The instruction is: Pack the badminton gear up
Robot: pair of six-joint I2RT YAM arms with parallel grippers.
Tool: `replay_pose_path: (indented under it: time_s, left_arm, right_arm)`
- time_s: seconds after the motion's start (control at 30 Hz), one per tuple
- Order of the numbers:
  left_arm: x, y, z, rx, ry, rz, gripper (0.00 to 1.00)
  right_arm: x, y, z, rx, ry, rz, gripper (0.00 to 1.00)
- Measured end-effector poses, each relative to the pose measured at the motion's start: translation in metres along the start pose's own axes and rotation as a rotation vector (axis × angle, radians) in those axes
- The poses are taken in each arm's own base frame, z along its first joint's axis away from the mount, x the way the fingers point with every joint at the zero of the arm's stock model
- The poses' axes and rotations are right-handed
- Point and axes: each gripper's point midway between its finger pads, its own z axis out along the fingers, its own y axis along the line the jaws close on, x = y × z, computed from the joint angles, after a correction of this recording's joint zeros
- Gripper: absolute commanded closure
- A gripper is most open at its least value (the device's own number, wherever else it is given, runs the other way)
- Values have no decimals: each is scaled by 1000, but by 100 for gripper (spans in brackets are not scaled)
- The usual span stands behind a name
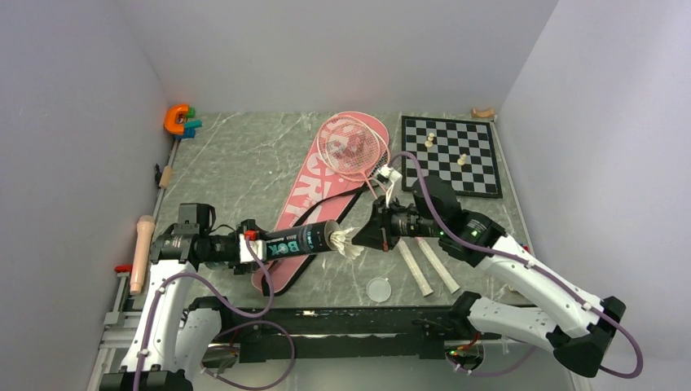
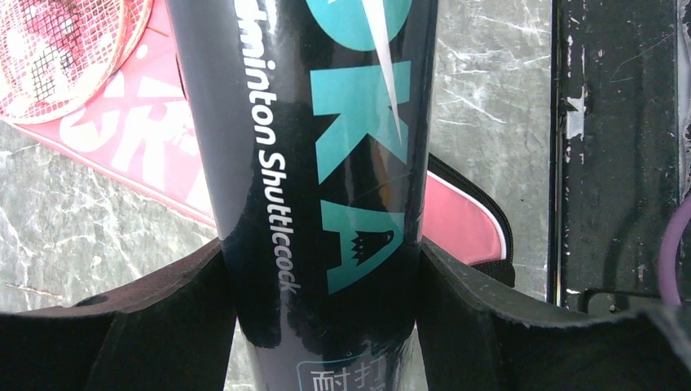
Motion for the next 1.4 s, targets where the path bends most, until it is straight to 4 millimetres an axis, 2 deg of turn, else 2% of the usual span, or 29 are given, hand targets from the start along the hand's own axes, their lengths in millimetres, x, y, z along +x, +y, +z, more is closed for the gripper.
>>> replay_pose_path:
  time_s: [0.07, 0.23, 0.33, 0.47, 0.63, 0.87, 1.13, 1.4]
  left_arm:
    - [0, -1, 0, 2, -2, -2, 83]
    - [-2, -2, 0, 7, -11, -7, 83]
    - [-3, -3, 1, 8, -18, -9, 82]
    - [-5, -4, 1, 13, -27, -13, 82]
    - [-6, -6, 1, 14, -30, -15, 82]
    - [-7, -6, 1, 14, -37, -27, 82]
    - [-12, -5, 2, 8, -60, -55, 83]
    - [-15, -5, 2, 5, -77, -65, 83]
  right_arm:
    - [-2, -3, 7, 4, 4, 8, 93]
    - [-11, -5, 17, 1, -21, 15, 90]
    - [-18, -5, 22, -2, -48, 14, 81]
    - [-23, -9, 31, 4, -58, 29, 62]
    - [-18, -19, 45, 21, -27, 52, 55]
    - [-24, -21, 42, 53, -40, 37, 40]
    - [-40, -15, 17, 65, -123, -2, 37]
    - [-37, -18, 21, 72, -110, 5, 38]
